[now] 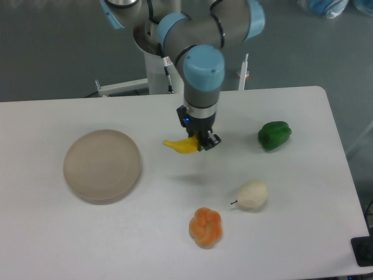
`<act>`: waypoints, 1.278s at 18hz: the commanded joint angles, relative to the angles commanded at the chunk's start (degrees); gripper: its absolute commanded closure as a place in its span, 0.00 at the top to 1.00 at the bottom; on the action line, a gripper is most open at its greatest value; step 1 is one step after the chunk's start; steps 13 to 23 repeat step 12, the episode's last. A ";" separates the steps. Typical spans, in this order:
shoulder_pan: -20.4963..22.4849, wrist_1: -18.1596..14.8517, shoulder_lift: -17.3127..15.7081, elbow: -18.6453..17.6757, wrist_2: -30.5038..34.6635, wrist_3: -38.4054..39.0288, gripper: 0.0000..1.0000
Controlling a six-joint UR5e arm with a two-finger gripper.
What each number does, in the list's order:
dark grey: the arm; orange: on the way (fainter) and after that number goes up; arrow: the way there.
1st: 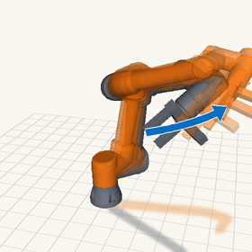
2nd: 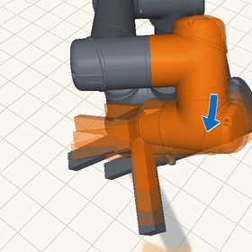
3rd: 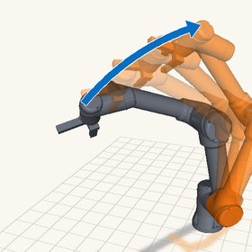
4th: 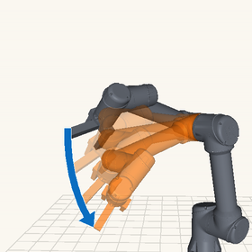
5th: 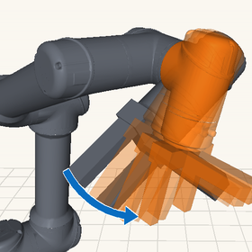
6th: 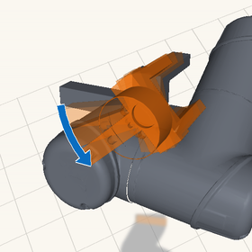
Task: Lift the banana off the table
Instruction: 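Lift the grasped banana up off the table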
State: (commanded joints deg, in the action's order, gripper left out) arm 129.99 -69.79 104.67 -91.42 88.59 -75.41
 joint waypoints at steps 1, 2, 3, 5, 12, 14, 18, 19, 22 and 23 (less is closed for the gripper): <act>1.22 0.00 1.84 2.02 -0.26 -0.52 0.00; 2.54 0.09 3.94 3.95 -0.18 -1.31 0.00; 3.16 0.09 5.97 5.80 -0.17 -3.50 0.00; 4.92 0.17 8.27 7.48 -0.26 -7.89 0.00; 6.95 0.79 10.12 7.57 0.44 -10.90 0.00; 6.95 0.79 10.12 7.57 0.44 -10.90 0.00; 6.95 0.79 10.12 7.57 0.44 -10.90 0.00; 6.95 0.79 10.12 7.57 0.44 -10.90 0.00; 6.95 0.79 10.12 7.57 0.44 -10.90 0.00; 6.95 0.79 10.12 7.57 0.44 -10.90 0.00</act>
